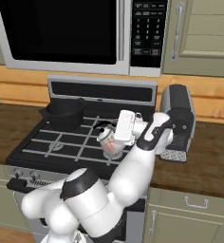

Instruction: Pick the kettle from the counter and place it on a stove burner. Then turn the burner on.

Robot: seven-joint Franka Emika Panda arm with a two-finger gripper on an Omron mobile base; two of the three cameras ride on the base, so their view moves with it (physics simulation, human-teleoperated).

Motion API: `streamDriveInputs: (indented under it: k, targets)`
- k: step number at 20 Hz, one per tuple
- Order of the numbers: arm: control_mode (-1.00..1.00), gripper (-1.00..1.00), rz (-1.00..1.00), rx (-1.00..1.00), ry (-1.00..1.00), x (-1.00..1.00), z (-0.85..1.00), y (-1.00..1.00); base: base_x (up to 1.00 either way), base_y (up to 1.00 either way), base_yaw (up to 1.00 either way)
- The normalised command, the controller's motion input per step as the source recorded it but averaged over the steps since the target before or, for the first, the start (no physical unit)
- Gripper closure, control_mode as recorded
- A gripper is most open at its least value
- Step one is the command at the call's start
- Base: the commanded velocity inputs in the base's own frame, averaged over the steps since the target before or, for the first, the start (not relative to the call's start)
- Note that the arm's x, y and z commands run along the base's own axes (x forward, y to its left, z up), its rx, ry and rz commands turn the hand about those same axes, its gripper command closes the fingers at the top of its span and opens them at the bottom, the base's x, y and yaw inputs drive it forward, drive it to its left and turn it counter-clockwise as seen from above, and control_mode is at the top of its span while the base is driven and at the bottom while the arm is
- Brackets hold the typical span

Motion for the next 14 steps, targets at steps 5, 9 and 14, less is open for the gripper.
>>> streamDriveInputs:
  k: [5, 9, 14]
  targets:
    - [-1.00, 1.00, 0.06, 0.28, 0.04, 0.00, -0.01, 0.33, 0.00, 0.00, 0.00]
    - [-1.00, 1.00, 0.02, 0.13, 0.00, 0.00, -0.21, 0.20, 0.00, 0.00, 0.00]
    - [-1.00, 1.00, -0.01, -0.02, -0.04, 0.00, -0.29, 0.03, 0.00, 0.00, 0.00]
